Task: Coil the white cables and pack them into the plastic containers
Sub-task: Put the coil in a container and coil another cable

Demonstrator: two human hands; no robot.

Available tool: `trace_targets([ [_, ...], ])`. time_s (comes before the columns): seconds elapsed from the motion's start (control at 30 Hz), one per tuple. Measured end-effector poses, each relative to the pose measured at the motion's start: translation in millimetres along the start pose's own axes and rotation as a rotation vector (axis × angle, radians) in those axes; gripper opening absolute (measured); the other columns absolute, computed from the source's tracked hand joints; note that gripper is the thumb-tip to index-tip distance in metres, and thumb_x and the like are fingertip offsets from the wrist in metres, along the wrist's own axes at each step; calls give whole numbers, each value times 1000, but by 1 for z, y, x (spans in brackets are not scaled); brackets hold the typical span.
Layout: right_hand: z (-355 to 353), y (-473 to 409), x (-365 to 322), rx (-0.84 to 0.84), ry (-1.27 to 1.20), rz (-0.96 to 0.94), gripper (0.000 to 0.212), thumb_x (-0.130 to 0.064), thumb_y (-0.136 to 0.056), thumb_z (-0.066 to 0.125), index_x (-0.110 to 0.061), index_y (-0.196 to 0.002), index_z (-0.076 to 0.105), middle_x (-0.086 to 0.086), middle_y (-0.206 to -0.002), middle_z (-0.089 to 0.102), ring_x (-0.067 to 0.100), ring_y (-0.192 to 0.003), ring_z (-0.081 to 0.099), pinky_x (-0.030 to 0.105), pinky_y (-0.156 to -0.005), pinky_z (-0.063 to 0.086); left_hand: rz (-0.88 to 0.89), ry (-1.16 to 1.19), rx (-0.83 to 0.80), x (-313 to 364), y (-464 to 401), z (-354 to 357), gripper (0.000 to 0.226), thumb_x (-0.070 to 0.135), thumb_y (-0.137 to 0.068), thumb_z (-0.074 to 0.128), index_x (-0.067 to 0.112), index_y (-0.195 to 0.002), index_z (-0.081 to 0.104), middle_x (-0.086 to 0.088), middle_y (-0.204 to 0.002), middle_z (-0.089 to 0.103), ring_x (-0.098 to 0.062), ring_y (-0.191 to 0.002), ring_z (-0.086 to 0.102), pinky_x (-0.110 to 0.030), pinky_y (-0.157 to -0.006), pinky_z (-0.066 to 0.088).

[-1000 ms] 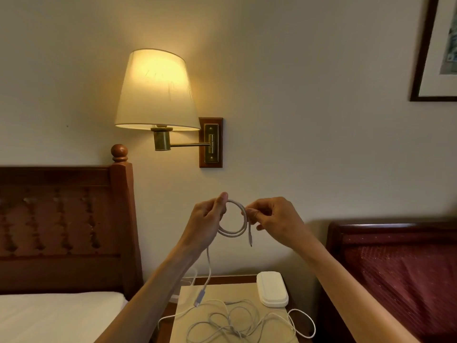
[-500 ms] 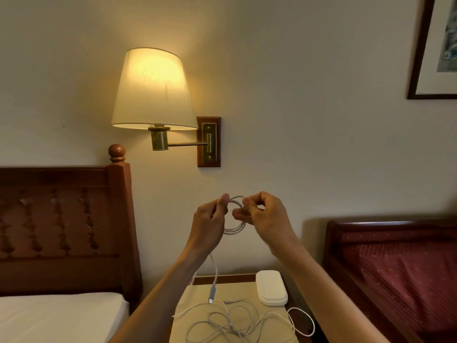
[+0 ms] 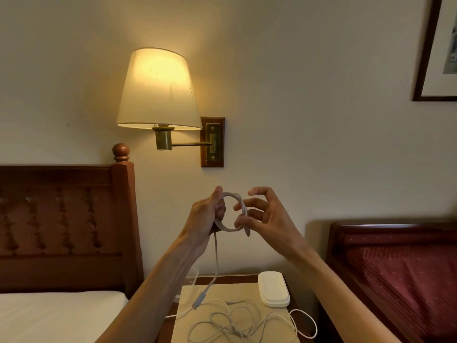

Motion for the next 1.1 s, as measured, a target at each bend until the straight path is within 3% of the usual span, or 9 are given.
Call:
trace_targets([
  [0.07,-6,2,1,-108,23,23,41,2,-86,66,-14,-116,44,10,-111,64,27,-94,70,39,-86,58,-22,74,-6,3,-1,-3,44,44,-99,45,19,-63,46,4,-58,35,-15,-61,31,-33,-66,31],
  [0.27,-11,8,14,-71,146,72,29,5,-86,65,-12,-106,53,9,-101,65,22,-89,72,33,-82,59,-36,141,-56,3,2,-4,42,39,-100,45,19,-64,42,3,-58,31,-14,-57,28,-32,-61,27],
  [0.43,-16,7,16,-311,196,170,31,0,-85,61,-12,-114,59,4,-112,64,17,-102,65,34,-90,55,14,-2,-62,-6,3,-2,44,41,-101,42,21,-61,40,4,-56,31,-12,-53,28,-32,-60,28],
  [0.5,-14,5,15,-219,57,183,27,-17,-81,59,-11,-106,67,2,-114,68,16,-110,62,34,-95,51,13,-53,-73,-11,4,1,47,43,-100,43,22,-59,41,4,-56,33,-13,-55,30,-33,-61,28],
  [0.57,-7,5,15,-69,-222,275,30,-30,-94,53,-6,-100,70,8,-104,71,24,-104,66,35,-96,51,7,-63,-72,-13,5,5,48,45,-99,44,21,-57,42,4,-55,34,-14,-56,31,-33,-63,30],
  [0.73,8,16,9,-90,-787,483,33,-24,-98,45,-5,-96,71,7,-71,56,21,-75,59,32,-80,51,22,-100,-113,-15,4,3,49,52,-94,49,22,-56,50,3,-57,41,-15,-59,35,-35,-66,33],
  [0.87,3,17,4,-124,-833,507,29,-24,-96,45,-5,-95,68,4,-67,51,19,-71,57,31,-76,50,195,-254,-200,-16,7,-3,45,48,-95,48,13,-77,69,5,-64,59,-7,-55,41,-20,-52,34],
  [1.03,-18,16,-1,-115,-1048,488,22,-20,-100,44,-8,-90,60,-1,-67,50,9,-53,49,27,-61,50,355,-436,-241,-39,-6,-46,24,33,-95,52,22,-86,71,4,-64,52,-17,-55,41,-28,-50,33],
  [1.1,-26,15,-3,-87,-1030,493,23,-20,-99,43,-8,-89,59,-4,-62,47,7,-48,44,25,-56,49,434,-569,-246,-50,-8,-66,21,28,-95,50,22,-88,70,13,-67,57,-9,-56,46,-23,-52,36],
])
Point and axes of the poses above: each hand's wrist, its own y-axis away from the middle knuckle, its own z-axis out of the palm, x = y × z, the point moved 3 cm from there along -y, towards the middle knuckle
